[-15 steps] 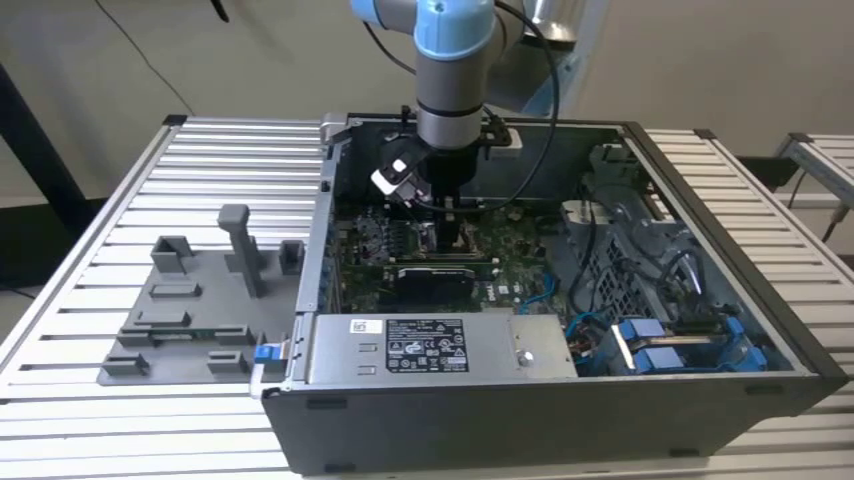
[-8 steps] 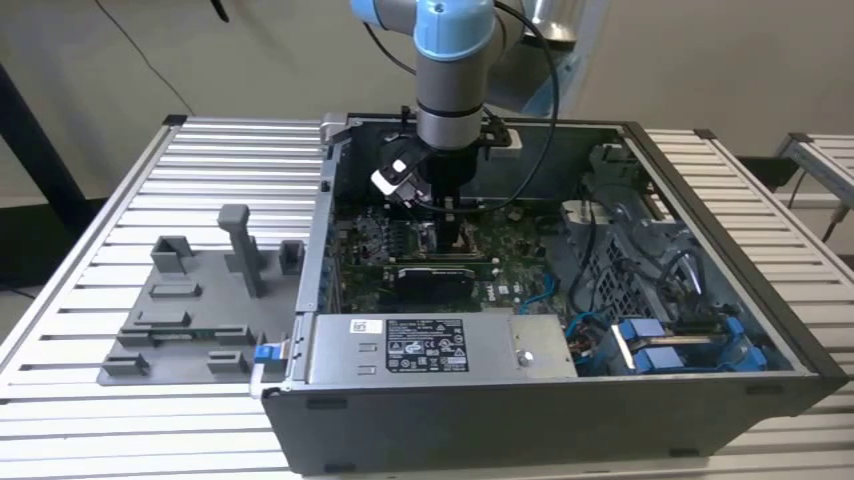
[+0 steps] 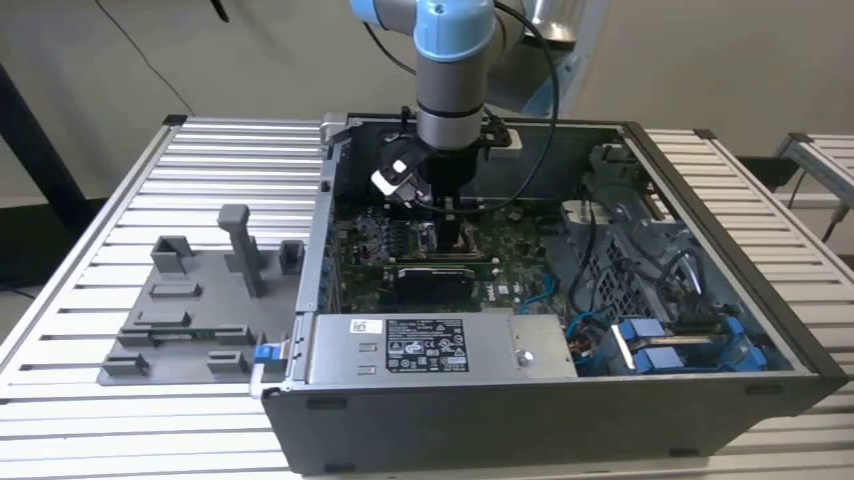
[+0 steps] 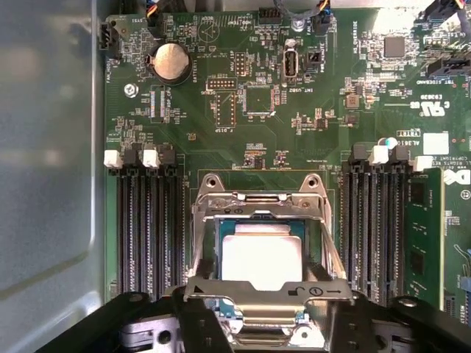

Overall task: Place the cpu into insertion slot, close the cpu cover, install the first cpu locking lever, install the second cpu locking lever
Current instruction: 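Close the cpu cover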

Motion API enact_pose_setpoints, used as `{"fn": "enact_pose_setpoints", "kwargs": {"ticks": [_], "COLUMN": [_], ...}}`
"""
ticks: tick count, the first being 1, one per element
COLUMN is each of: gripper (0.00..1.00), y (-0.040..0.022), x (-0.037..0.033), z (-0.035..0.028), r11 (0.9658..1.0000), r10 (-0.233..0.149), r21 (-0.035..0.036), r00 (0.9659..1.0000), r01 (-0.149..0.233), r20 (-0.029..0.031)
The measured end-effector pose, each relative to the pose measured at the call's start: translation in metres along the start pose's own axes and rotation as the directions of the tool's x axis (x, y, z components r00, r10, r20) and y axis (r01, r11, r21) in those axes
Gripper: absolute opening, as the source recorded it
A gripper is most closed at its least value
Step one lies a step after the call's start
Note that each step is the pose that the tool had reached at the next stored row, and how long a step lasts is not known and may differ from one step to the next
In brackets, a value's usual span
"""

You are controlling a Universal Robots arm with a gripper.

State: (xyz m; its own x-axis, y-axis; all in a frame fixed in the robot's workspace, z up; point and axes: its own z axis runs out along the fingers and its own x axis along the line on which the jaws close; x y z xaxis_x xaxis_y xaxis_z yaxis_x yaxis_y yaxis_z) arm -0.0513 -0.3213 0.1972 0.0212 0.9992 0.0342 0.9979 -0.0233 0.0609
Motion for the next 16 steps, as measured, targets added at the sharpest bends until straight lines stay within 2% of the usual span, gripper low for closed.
{"fn": "enact_pose_setpoints", "kwargs": {"ticks": [1, 2, 6, 10, 12, 16], "gripper": [0.62, 0.68, 0.68, 0.68, 0.68, 0.68], "y": [0.0, 0.0002, 0.0011, 0.0014, 0.0018, 0.0028], "x": [-0.0002, 0.0, 0.0004, 0.0006, 0.0008, 0.0014], "z": [-0.0022, -0.0051, -0.0204, -0.0261, -0.0315, -0.0488], "r11": [1.0, 1.0, 1.0, 1.0, 1.0, 1.0], "r10": [0.0, 0.0, 0.0, 0.0, 0.0, 0.0], "r21": [0.0007, 0.0007, 0.0011, 0.001, 0.001, 0.0014], "r00": [1.0, 1.0, 1.0, 1.0, 1.0, 1.0], "r01": [0.0, 0.0, 0.0, 0.0, 0.0, 0.0], "r20": [0.0009, 0.001, 0.0011, 0.001, 0.0009, 0.001]}}
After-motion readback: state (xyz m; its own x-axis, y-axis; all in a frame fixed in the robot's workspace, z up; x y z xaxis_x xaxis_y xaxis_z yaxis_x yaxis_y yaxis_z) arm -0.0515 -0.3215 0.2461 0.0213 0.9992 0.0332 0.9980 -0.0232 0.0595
